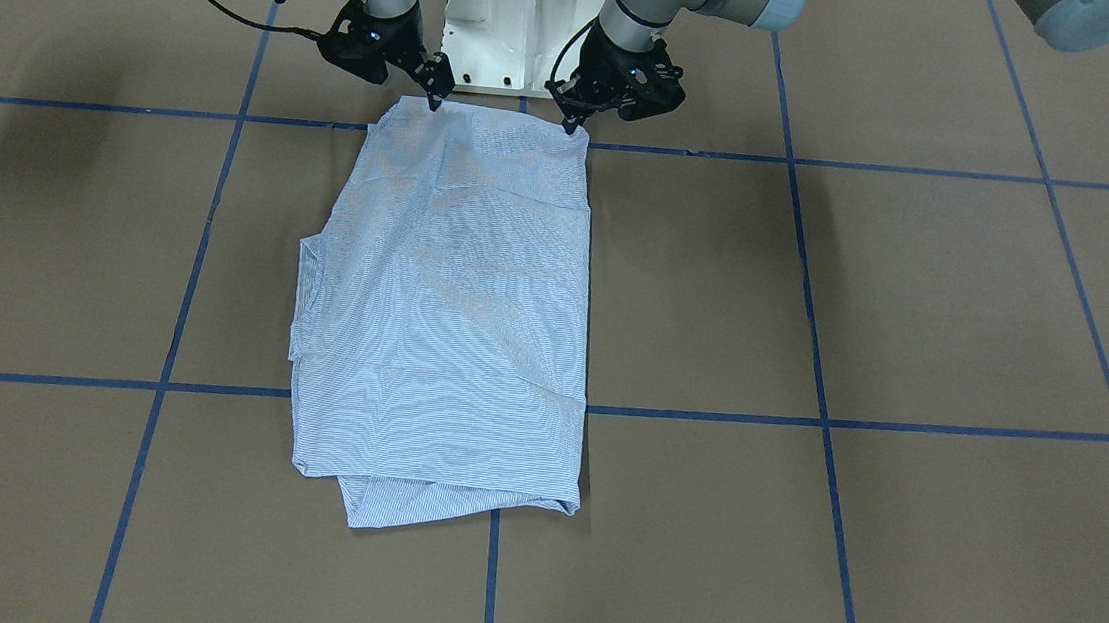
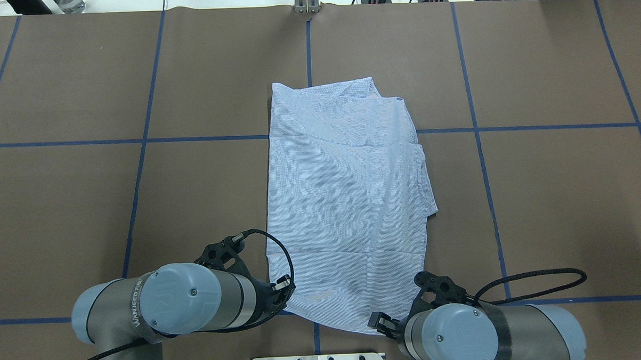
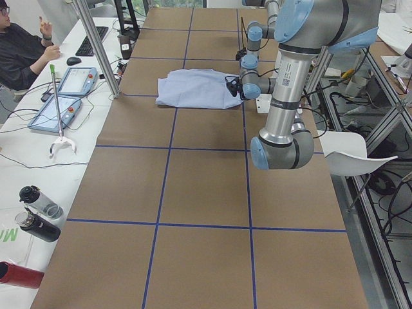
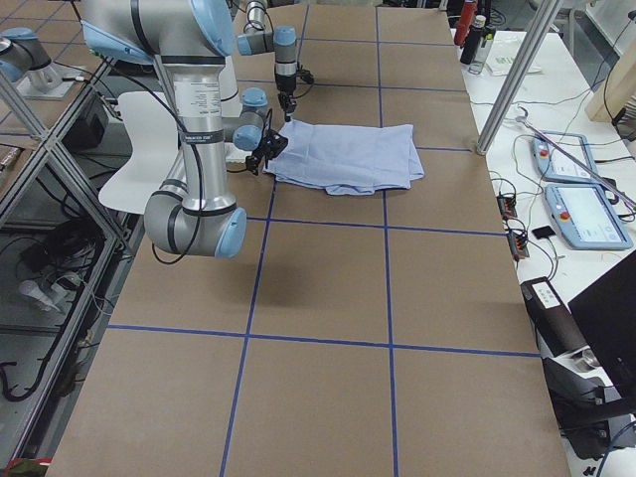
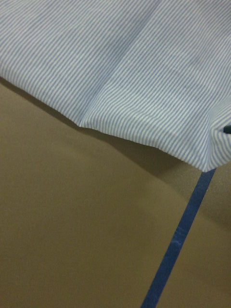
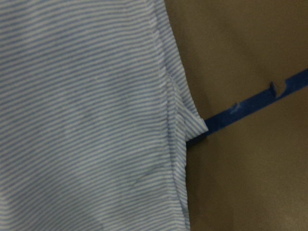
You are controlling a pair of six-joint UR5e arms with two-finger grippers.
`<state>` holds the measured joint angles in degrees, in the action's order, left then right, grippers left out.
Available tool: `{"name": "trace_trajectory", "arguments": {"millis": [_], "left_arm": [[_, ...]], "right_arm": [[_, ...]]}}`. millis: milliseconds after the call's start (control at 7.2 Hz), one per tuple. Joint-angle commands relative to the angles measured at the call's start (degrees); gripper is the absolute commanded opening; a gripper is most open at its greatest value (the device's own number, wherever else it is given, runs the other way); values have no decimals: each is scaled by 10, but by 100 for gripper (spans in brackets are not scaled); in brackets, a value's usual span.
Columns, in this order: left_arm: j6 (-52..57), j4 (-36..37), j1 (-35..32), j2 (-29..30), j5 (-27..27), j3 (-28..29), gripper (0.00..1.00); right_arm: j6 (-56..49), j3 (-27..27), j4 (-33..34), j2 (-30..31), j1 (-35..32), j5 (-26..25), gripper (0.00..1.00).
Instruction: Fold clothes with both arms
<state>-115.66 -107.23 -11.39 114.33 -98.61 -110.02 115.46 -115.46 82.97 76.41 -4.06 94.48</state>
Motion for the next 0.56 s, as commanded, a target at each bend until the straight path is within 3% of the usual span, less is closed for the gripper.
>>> {"name": "trace_trajectory", "arguments": {"millis": [0, 417], "left_arm": [[1, 0, -7, -1, 0, 2, 0], [1, 0, -7, 0, -1, 1, 0]], "right_arm": [[-3, -5, 1, -1, -35, 2, 100], [-7, -1, 39, -11, -36, 4, 100]]}}
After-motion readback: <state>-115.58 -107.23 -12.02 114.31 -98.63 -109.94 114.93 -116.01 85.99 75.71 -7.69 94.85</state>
